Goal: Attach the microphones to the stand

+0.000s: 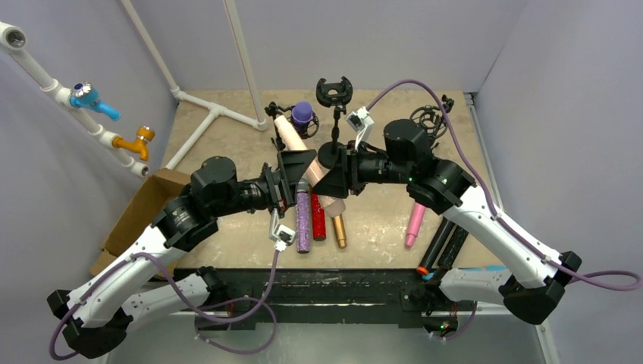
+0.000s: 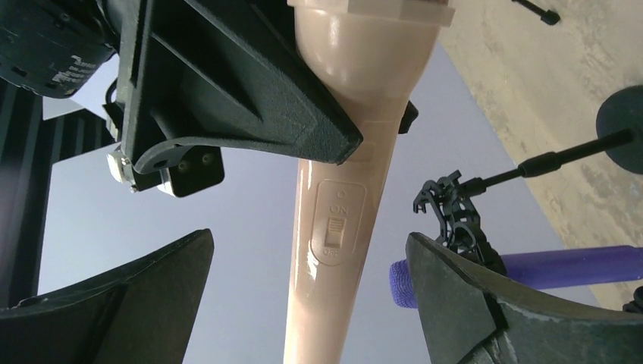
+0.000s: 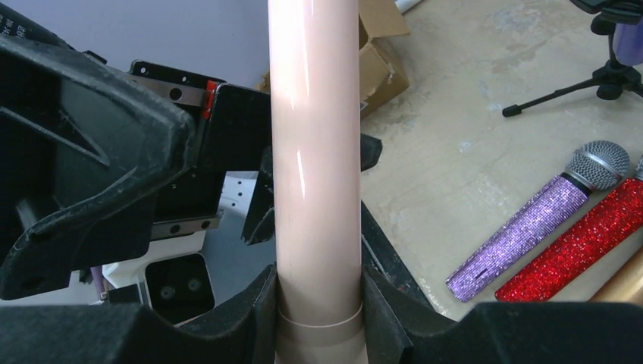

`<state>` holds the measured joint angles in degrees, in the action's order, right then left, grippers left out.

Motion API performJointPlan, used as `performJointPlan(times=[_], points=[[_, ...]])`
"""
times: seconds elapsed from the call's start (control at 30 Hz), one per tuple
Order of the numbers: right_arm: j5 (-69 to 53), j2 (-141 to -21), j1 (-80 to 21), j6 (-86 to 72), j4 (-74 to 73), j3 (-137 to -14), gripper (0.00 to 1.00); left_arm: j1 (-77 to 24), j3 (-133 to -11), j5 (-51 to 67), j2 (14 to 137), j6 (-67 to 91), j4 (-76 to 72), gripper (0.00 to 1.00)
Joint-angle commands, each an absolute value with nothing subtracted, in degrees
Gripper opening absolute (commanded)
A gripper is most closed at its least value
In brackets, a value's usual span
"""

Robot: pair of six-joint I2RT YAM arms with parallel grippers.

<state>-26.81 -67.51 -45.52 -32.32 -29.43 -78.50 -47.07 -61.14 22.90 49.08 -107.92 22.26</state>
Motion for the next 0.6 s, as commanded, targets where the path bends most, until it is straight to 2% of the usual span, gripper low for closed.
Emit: performJointPlan(times=[0.0, 0.13, 0.27, 0.3, 0.4, 0.57], points=[[-30.9, -67.7, -45.9, -31.6, -26.0, -81.5, 0.04, -47.5, -63.2, 17.4, 49.7, -109.7, 18.8, 0.94], [-32.0, -68.1, -45.9, -31.4, -26.4, -82.2, 0.05, -47.5, -63.0, 17.7, 49.6, -109.7, 18.0, 0.70], [-32.1, -68.6, -45.9, -30.5, -27.5, -83.9, 0.12, -47.5, -62.9, 17.4, 49.5, -109.5, 18.4, 0.48], [-32.0, -68.7, -45.9, -30.3, -27.7, -84.6, 0.16, -47.5, -63.0, 17.3, 49.4, -109.2, 18.6, 0.43], [-31.6, -69.0, -45.9, -29.7, -27.9, -86.4, 0.35, -47.5, -63.1, 16.3, 49.2, -108.6, 19.3, 0.31], [-31.2, -70.3, -45.9, -28.4, -28.7, -90.6, 0.52, -47.6, -63.1, 15.3, 48.4, -106.8, 19.3, 0.09]])
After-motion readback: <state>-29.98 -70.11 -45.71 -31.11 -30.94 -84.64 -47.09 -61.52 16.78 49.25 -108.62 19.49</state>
